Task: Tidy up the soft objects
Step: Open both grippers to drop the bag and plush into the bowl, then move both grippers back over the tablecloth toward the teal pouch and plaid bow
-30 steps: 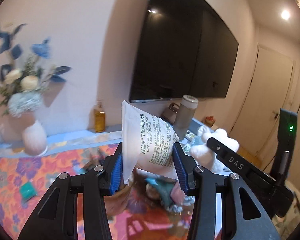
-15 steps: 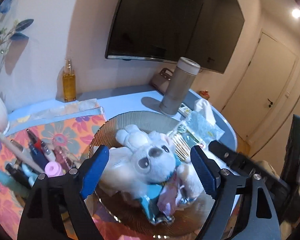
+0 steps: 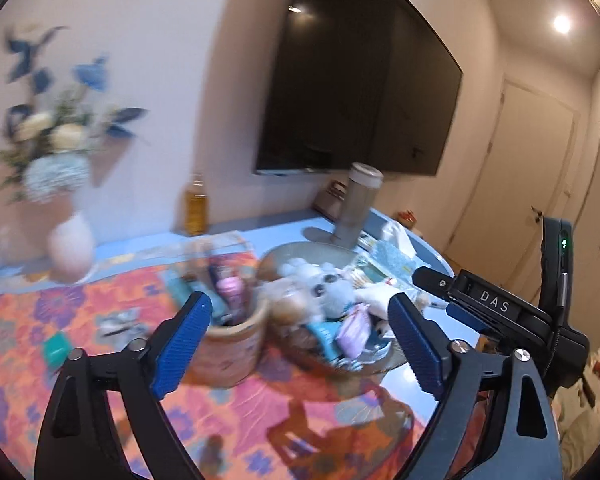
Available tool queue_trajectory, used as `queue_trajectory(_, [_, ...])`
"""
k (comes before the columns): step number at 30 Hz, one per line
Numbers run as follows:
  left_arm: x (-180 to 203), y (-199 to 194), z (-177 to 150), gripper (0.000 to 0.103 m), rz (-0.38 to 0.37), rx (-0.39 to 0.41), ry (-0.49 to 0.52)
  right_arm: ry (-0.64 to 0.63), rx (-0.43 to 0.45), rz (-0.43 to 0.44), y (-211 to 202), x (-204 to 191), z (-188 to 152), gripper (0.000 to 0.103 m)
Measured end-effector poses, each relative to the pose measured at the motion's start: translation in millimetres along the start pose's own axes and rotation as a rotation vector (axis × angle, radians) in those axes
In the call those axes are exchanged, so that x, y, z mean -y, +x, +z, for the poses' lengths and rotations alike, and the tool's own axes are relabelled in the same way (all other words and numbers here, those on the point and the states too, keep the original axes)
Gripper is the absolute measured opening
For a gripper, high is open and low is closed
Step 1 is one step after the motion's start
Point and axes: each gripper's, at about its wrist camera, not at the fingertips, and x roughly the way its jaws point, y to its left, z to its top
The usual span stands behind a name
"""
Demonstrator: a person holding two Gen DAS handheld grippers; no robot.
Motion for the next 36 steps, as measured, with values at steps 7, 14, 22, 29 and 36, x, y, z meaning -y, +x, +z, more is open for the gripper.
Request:
queue_trajectory(7, [-74.2, -88.6, -0.3, 0.102, 0.188, 0.099, -0.096, -0.109, 0.042, 0.118, -33.3, -61.9, -22.1, 0.092])
queue_trajectory(14, [-149.1, -122.2, -32.5, 0.102, 0.454, 0.112, -0.176, -0.363, 0.032, 0.217, -38.9, -138.6, -84.5, 0.1])
queue_trajectory(22, [-229.5, -64.5, -105.6, 0.102, 0.654, -0.123, -0.212, -0.724, -0.065, 0.24, -5.7, -216.1, -167.4, 0.1])
queue_trajectory(29, [-268.1, -38.8, -151.4, 0.102, 0.606, -0.268, -0.3, -0.864, -0.218, 0.105, 67.6, -233.9, -225.5, 0.1])
queue_trajectory(36, [-278.0, -34.4, -156.2, 0.102, 0.603, -0.315, -0.336, -0.819, -0.338, 0.072, 122.9, -221.1, -249.4, 0.1])
